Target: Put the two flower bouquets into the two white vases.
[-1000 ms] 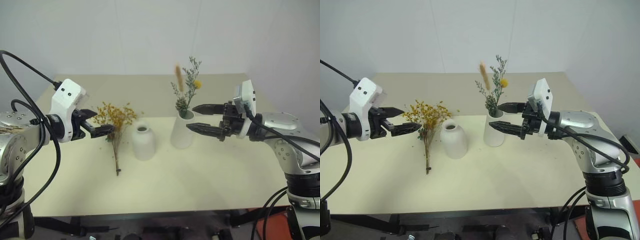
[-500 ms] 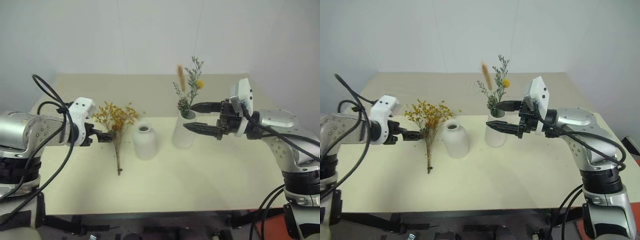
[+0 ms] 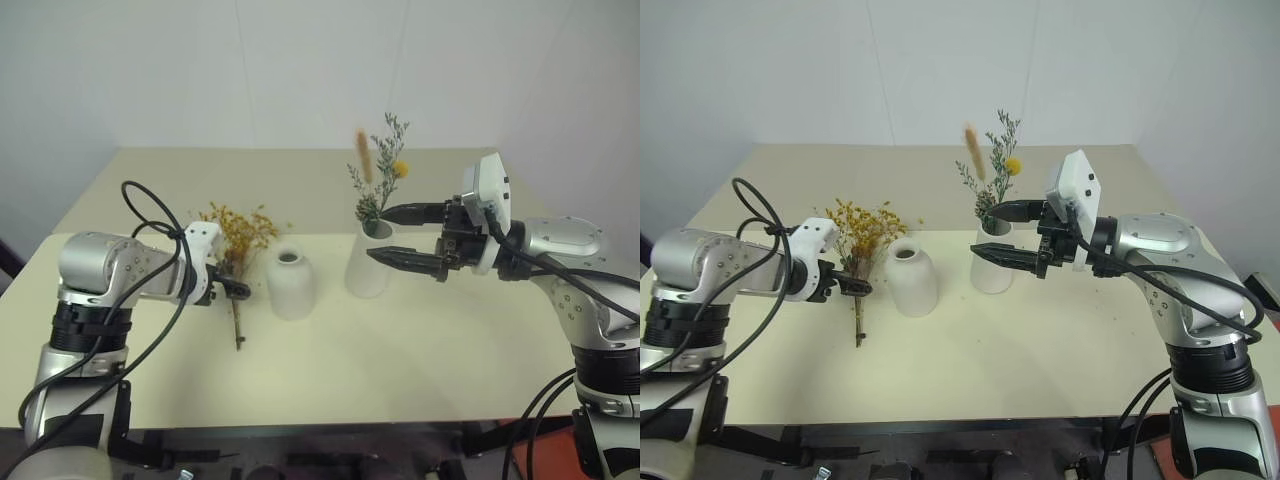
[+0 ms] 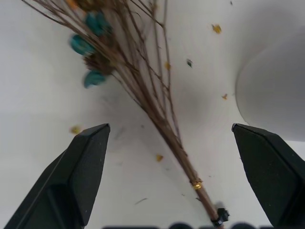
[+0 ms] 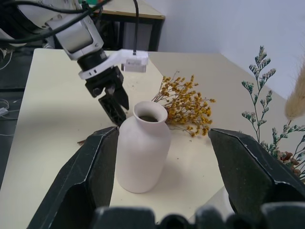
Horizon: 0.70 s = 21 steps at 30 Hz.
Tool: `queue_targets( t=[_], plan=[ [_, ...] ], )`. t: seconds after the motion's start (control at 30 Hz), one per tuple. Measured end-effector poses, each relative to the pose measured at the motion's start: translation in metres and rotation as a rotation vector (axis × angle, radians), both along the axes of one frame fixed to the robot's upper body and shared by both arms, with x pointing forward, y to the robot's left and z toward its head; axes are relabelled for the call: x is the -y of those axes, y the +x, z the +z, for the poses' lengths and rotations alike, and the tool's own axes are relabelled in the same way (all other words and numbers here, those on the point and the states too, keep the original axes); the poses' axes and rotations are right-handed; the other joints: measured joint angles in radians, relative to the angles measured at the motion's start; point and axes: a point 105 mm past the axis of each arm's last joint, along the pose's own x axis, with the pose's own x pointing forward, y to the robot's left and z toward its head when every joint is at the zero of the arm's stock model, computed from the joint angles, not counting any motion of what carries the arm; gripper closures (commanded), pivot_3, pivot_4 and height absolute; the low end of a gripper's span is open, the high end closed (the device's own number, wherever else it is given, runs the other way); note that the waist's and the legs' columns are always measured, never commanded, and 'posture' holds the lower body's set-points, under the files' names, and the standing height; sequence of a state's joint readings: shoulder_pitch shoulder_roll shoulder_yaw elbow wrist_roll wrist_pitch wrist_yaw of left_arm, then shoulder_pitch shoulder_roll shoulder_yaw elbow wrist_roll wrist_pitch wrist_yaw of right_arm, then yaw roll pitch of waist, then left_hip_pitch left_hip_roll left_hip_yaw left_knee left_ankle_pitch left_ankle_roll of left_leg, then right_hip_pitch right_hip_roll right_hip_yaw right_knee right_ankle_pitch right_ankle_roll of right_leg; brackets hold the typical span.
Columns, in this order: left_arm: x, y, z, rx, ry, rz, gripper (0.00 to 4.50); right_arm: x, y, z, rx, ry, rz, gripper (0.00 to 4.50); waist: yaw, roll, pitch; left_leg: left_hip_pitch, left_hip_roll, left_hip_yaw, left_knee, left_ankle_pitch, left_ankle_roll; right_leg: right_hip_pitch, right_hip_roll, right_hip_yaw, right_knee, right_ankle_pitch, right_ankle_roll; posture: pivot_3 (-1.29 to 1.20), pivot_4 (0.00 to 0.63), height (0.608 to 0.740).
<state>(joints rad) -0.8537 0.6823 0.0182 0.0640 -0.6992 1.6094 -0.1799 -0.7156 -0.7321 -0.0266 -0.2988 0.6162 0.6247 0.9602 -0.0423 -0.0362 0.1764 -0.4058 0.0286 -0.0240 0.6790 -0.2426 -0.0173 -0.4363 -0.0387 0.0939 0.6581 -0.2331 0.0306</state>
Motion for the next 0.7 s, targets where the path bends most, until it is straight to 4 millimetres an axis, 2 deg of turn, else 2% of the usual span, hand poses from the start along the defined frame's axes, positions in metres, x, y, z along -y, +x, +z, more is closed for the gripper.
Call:
queue_targets(
  t=[0.23, 0.33, 0.47, 0.7],
  plan=[
    [0.01, -0.001, -0.022, -0.048, -0.001, 0.018, 0.0, -0.002, -0.003, 0.0, -0.012, 0.013, 0.008, 0.91, 0.0, 0.0, 0.0, 0.0, 0.0, 0.0, 0.0, 0.0, 0.0, 0.0, 0.0, 0.0, 0.001, 0.0, 0.0, 0.0, 0.15, 0.74],
    [0.009, 0.0, -0.022, -0.045, 0.003, 0.031, 0.0, -0.004, -0.004, 0.001, -0.013, 0.019, 0.01, 0.91, 0.0, 0.0, 0.0, 0.001, -0.001, 0.0, 0.0, 0.0, 0.0, 0.0, -0.001, 0.0, 0.001, 0.0, 0.0, 0.0, 0.15, 0.74],
    [0.006, 0.002, -0.023, -0.042, 0.009, 0.064, 0.86, -0.004, -0.004, 0.001, -0.021, 0.023, 0.01, 0.88, 0.0, 0.0, 0.0, 0.001, -0.001, 0.0, 0.0, 0.0, 0.0, 0.0, -0.001, 0.0, 0.001, 0.0, 0.0, 0.0, 0.15, 0.74],
    [0.002, 0.005, -0.026, -0.033, 0.018, 0.115, 3.08, -0.006, -0.004, 0.005, -0.045, 0.048, 0.013, 0.88, 0.001, 0.0, 0.0, 0.001, -0.002, 0.0, 0.0, 0.0, 0.0, 0.001, -0.002, 0.0, 0.001, 0.0, 0.0, 0.0, 0.15, 0.74]
  ],
)
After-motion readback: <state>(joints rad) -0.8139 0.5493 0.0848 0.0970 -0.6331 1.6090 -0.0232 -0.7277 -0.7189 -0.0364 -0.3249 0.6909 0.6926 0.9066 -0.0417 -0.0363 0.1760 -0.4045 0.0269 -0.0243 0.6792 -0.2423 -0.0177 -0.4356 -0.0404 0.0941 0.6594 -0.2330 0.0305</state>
